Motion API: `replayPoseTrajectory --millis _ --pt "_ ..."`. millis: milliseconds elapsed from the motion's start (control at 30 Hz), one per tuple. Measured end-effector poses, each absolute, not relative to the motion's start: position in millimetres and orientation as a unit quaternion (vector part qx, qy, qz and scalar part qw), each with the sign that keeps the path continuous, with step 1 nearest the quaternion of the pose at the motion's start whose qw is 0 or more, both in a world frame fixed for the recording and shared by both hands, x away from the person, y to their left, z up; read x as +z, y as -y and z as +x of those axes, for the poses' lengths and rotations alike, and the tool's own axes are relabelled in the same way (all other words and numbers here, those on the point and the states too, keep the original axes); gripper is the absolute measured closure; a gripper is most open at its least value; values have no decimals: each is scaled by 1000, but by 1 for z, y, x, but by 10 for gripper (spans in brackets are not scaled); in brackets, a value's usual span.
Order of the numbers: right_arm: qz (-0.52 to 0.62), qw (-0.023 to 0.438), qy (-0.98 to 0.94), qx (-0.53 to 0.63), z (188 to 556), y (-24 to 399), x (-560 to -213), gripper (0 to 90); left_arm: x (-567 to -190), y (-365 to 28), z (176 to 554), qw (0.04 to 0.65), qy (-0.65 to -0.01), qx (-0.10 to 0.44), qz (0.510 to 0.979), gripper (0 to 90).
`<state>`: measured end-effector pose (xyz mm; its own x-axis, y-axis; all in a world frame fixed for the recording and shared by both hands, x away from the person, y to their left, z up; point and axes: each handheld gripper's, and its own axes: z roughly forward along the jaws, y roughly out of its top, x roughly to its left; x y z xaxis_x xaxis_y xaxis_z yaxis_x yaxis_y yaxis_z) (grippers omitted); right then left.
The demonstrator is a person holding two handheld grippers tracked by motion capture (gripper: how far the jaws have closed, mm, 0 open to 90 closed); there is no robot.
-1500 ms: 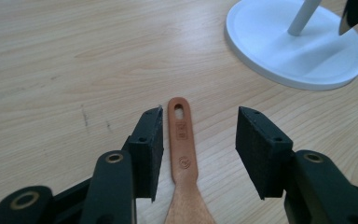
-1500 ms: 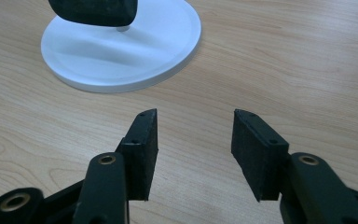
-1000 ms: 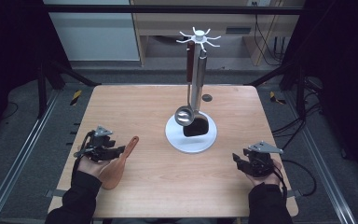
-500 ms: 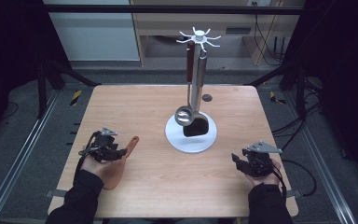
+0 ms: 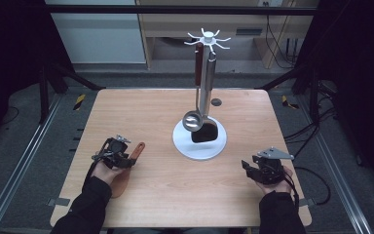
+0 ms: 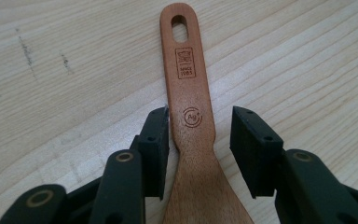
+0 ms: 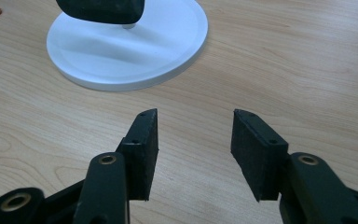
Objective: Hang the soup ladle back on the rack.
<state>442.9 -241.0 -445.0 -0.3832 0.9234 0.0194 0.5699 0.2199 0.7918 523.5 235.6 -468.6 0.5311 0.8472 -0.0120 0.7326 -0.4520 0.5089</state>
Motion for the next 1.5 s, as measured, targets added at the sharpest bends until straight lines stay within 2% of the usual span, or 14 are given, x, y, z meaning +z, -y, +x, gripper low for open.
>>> replayPoseTrajectory --millis 367,1000,1267,1500 --pt "502 237 -744 373 443 242 -445 516 -474 -233 529 218 -474 118 845 634" --pt "501 238 -744 373 442 242 -444 517 -470 -233 529 189 -456 104 864 646" --pt "500 239 -744 374 442 242 -443 516 -468 -232 527 188 -451 109 866 638" --pt "500 237 -745 371 443 241 -444 516 -456 -226 530 188 -433 108 875 587"
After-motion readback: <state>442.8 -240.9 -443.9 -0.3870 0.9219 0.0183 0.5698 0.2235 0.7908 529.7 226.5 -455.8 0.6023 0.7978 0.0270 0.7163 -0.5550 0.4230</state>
